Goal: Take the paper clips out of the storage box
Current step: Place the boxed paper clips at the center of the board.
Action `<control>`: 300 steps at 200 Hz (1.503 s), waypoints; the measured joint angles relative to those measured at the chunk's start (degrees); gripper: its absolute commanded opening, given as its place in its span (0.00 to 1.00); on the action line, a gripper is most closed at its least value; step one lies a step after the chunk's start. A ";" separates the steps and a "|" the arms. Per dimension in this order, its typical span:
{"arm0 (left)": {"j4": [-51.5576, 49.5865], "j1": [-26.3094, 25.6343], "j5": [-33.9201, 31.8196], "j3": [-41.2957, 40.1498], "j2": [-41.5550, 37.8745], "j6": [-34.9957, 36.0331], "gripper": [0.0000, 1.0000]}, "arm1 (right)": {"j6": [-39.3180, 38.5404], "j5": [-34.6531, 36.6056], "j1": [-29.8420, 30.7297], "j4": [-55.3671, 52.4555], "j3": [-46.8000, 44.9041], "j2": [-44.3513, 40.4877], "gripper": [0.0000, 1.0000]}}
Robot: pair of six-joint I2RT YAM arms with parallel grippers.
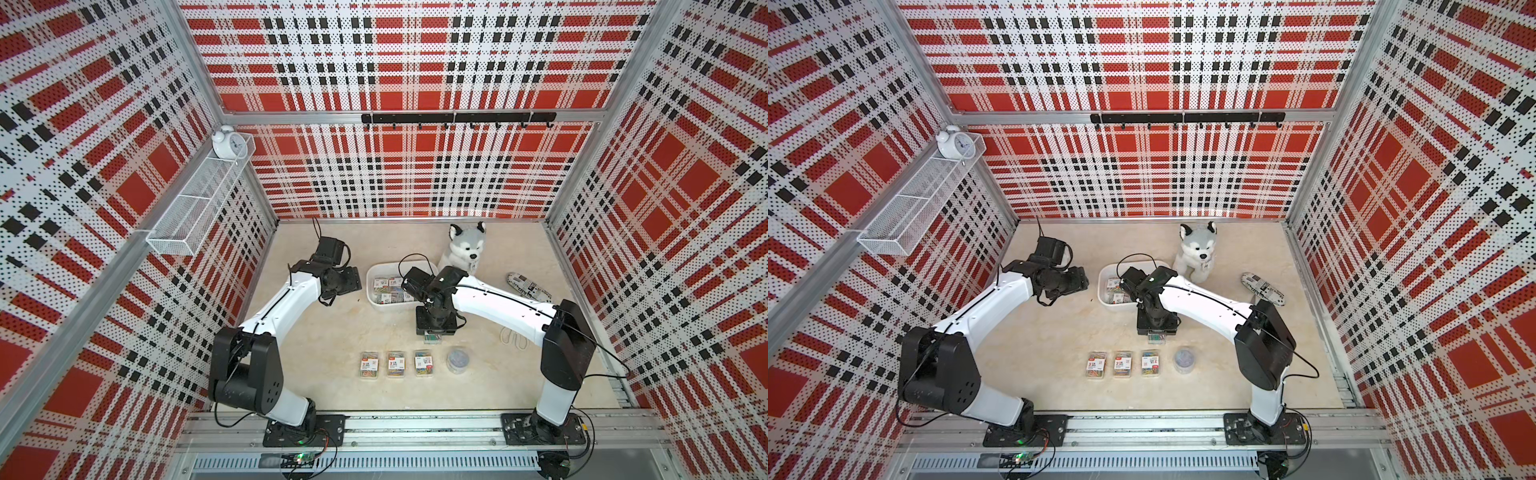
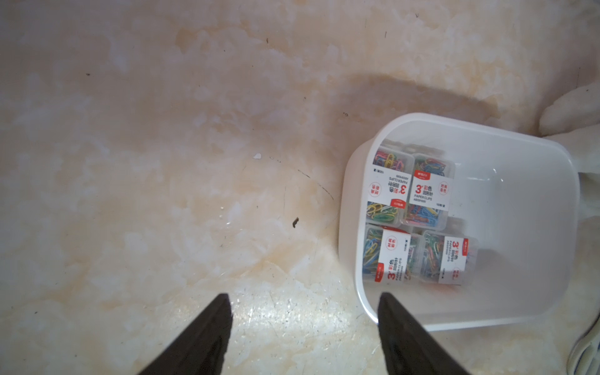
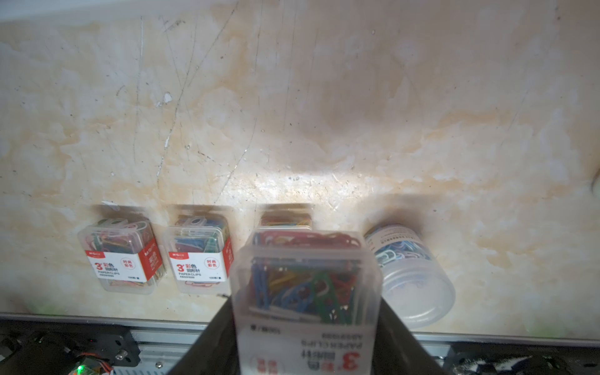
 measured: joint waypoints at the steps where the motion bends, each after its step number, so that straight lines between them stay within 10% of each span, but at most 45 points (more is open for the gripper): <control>1: 0.00 0.02 0.00 0.00 0.00 0.00 0.74 | -0.02 0.02 0.00 0.04 0.00 0.02 0.58; 300: -0.07 1.36 -1.20 -0.28 -1.11 1.49 0.75 | -3.32 -0.48 -1.20 10.99 -1.18 10.10 0.57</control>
